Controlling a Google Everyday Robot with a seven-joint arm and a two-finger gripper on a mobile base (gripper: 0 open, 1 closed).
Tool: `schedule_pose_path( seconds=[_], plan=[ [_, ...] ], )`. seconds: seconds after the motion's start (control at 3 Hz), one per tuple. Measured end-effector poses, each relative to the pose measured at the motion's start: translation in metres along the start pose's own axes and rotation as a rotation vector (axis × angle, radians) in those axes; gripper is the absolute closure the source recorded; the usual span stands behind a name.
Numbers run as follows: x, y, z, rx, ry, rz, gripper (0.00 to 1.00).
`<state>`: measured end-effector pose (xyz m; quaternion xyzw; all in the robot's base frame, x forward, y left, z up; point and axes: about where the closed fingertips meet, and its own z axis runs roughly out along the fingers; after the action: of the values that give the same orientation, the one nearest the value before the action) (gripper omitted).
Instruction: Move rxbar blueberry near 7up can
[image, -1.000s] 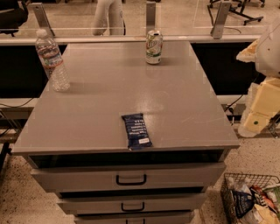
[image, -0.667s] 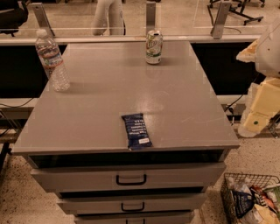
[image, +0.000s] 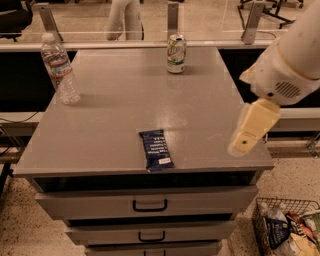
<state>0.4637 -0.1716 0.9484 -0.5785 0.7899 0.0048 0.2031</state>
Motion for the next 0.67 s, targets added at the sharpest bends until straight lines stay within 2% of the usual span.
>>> schedule_pose_path(
  seconds=[0.33,0.67],
  plan=[
    [-0.036,-0.001,0.058,-0.023,-0.072,0.078,0.00],
    [-0.060,0.004,0.094,-0.022,-0.102,0.126,0.00]
  ],
)
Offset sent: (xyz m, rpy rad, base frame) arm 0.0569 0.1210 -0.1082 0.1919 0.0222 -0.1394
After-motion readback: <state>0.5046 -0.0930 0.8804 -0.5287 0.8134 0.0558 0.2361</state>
